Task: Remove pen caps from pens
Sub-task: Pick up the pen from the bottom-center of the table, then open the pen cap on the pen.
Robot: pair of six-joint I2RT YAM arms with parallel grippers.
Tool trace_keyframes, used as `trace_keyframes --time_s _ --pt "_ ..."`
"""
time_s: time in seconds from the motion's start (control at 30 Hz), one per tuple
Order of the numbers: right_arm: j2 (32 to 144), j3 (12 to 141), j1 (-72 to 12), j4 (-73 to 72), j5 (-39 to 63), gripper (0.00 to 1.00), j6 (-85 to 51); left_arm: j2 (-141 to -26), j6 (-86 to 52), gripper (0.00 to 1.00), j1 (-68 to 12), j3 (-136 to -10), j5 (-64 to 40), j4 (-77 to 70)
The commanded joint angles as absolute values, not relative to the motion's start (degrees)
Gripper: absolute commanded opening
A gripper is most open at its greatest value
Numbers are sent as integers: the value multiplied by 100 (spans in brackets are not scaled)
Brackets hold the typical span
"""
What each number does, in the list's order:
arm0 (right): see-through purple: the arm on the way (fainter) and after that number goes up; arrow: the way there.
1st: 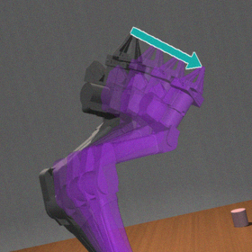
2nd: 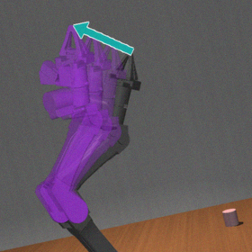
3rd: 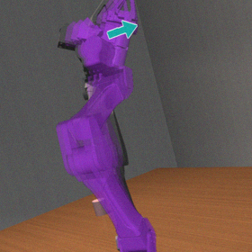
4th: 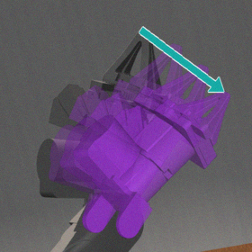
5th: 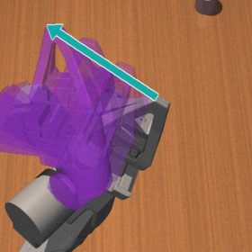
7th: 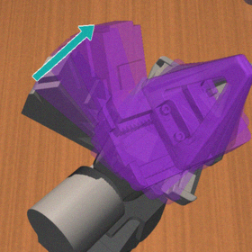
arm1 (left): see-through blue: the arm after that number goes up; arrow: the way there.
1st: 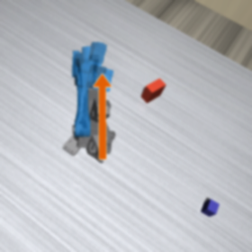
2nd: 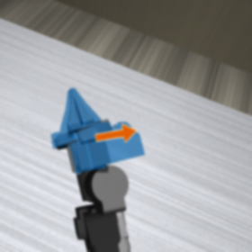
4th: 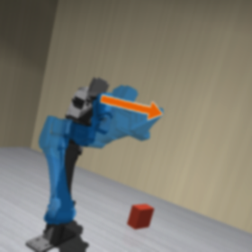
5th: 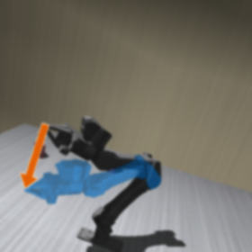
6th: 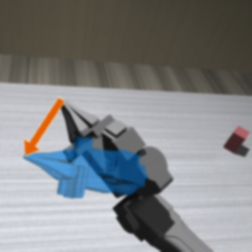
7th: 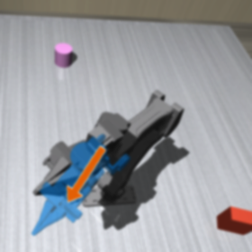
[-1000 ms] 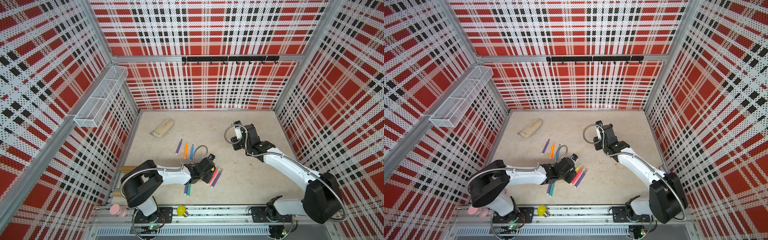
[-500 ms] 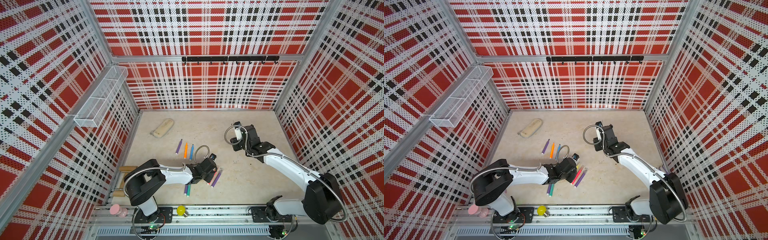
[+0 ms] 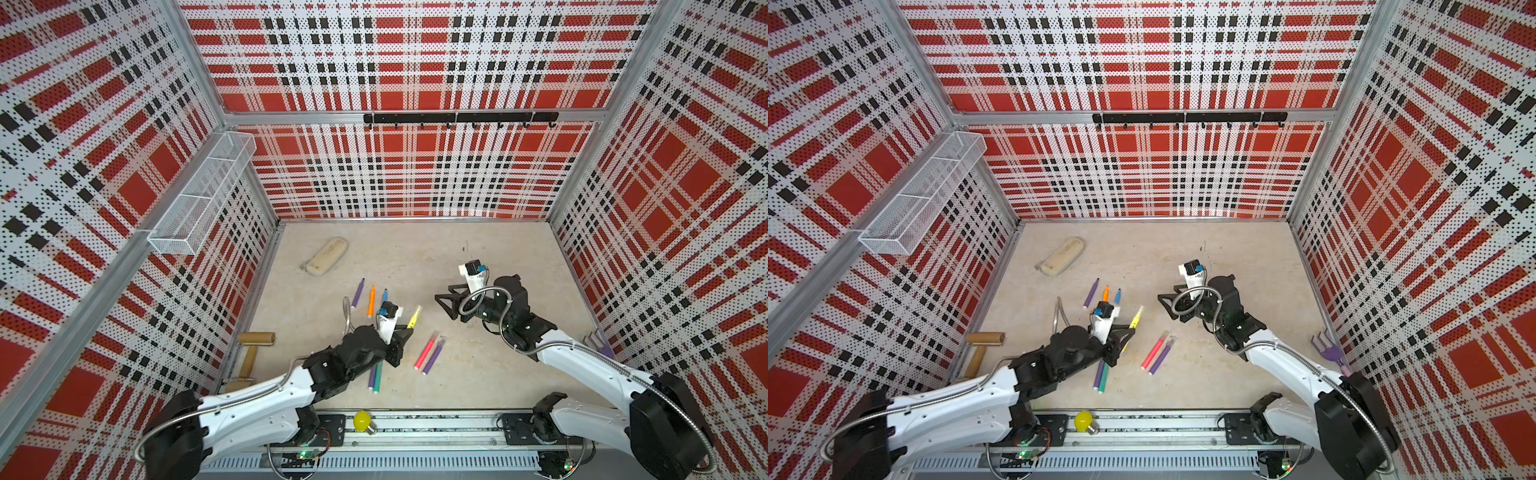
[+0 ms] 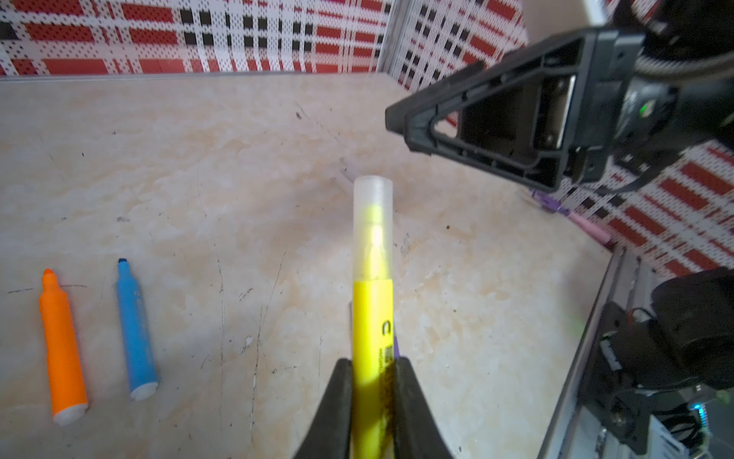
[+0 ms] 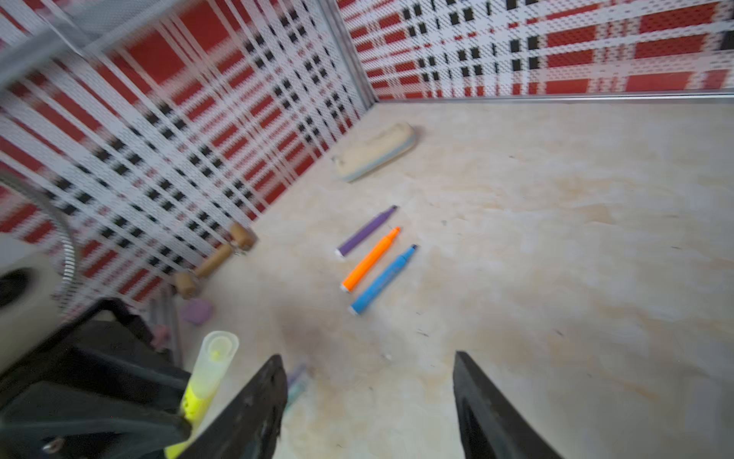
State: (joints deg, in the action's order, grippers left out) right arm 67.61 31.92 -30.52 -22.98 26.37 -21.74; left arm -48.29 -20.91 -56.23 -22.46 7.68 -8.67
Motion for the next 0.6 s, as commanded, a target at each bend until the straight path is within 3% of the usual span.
trace_keyframes --time_s 0.0,0.13,0.57 --pt "6930 2959 -3057 -4693 3656 74 -3351 -4484 -2257 13 -5571 -2119 627 -982" --pt "7064 2716 -3139 -5618 3692 75 -3897 -4354 -2346 12 -5579 -2043 631 -975" --pt "7904 3044 -3734 -5627 3549 75 -3886 -4574 -2337 11 -5921 -2263 709 -1296"
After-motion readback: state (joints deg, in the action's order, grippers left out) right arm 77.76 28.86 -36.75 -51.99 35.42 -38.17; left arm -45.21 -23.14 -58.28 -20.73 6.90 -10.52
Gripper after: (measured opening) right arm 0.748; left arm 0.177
